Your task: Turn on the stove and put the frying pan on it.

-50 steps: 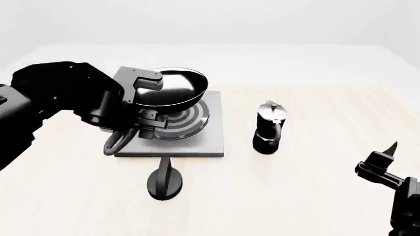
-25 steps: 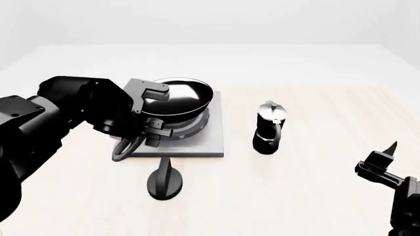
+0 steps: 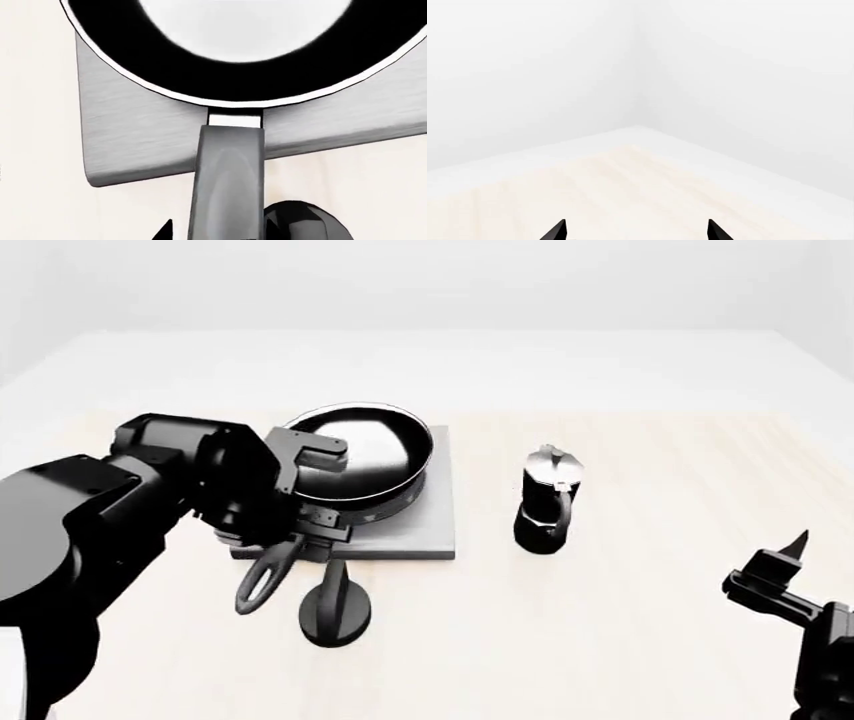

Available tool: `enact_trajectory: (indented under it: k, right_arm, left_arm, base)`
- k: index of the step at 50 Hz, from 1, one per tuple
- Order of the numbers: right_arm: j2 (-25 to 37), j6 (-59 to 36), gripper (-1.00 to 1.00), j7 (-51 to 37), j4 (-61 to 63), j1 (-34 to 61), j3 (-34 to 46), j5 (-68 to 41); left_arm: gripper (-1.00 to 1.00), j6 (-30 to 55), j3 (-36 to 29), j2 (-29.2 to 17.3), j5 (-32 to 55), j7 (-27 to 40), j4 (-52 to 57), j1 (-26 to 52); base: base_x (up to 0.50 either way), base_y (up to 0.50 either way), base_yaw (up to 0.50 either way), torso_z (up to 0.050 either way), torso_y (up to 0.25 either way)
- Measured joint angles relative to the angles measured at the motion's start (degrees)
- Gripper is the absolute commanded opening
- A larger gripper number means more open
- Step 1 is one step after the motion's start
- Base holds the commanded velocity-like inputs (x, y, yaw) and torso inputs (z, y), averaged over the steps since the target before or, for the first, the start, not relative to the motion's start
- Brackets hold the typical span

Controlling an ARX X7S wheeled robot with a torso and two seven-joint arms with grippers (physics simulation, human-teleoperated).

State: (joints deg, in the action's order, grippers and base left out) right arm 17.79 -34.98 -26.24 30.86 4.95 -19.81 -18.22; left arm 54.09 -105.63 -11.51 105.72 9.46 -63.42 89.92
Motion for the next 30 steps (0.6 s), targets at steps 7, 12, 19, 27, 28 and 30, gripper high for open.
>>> enact_trajectory:
  k: [7, 12, 19, 27, 28, 30]
  right_arm:
    - [0.15, -0.17, 1.0, -0.15, 0.17, 0.11, -0.06, -0.21]
    - [0.24, -0.34, 1.0, -0.27, 0.31, 0.2, 0.0, -0.33]
    - [0.33, -0.52, 1.0, -0.43, 0.52, 0.3, 0.42, -0.33]
    - [0.6, -1.11, 1.0, -0.51, 1.39, 0.79, 1.41, -0.42]
    - [0.73, -1.18, 1.0, -0.42, 1.7, 1.02, 1.65, -0.48]
    - [1.09, -1.31, 1.0, -0.09, 2.54, 1.74, 2.32, -0.66]
  left_arm:
    - [1.0, 0.86, 1.1, -2.24, 0.76, 1.63, 4.23, 1.92]
    - [1.0, 1.7, 2.58, -4.99, 1.85, 3.79, 9.82, 5.29]
    - [1.0, 4.17, 5.27, -8.72, 3.52, 5.84, 18.59, 13.52]
    - [1.0, 3.42, 11.06, -15.11, 7.87, 11.28, 32.55, 21.72]
    - [1.0, 2.68, 11.96, -16.14, 8.21, 12.03, 34.95, 22.22]
    - [1.0, 0.73, 13.93, -18.23, 8.26, 13.05, 40.12, 22.88]
  base:
    - [0.0, 0.0, 0.0, 0.0, 0.0]
    - [0.0, 0.0, 0.0, 0.0, 0.0]
    - [0.0, 0.0, 0.0, 0.0, 0.0]
    - [0.0, 0.0, 0.0, 0.0, 0.0]
    - [0.0, 0.0, 0.0, 0.0, 0.0]
    - [0.0, 0.0, 0.0, 0.0, 0.0]
